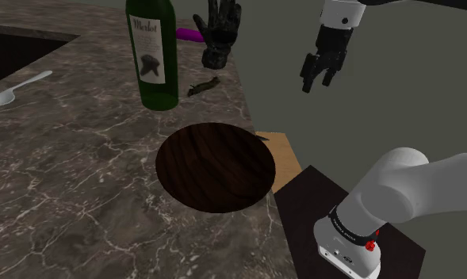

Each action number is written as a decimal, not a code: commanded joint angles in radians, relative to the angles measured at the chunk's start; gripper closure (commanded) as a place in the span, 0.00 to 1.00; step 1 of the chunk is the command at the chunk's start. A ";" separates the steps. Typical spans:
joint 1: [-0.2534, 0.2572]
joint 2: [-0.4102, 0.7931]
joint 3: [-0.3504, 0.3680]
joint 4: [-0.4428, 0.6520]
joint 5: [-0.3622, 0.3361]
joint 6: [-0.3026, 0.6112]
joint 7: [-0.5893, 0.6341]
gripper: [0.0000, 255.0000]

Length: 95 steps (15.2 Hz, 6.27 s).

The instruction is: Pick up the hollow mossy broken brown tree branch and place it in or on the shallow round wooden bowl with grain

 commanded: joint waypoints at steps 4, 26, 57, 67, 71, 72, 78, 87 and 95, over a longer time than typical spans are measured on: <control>-0.024 -0.009 0.088 -0.005 0.078 0.003 0.207 0.00; -0.345 0.522 0.741 0.490 0.199 0.199 1.743 0.00; -0.355 0.579 0.772 0.490 0.160 0.251 1.835 1.00; -0.359 0.618 0.780 0.658 0.133 0.113 1.854 1.00; -0.358 0.645 0.788 0.735 0.115 0.055 1.867 1.00; -0.357 0.652 0.791 0.756 0.110 0.040 1.871 1.00; -0.346 0.620 0.800 0.785 0.133 -0.012 1.894 1.00; -0.270 0.385 0.797 0.634 0.294 -0.031 1.968 1.00; -0.193 0.251 0.838 0.592 0.397 -0.074 2.088 1.00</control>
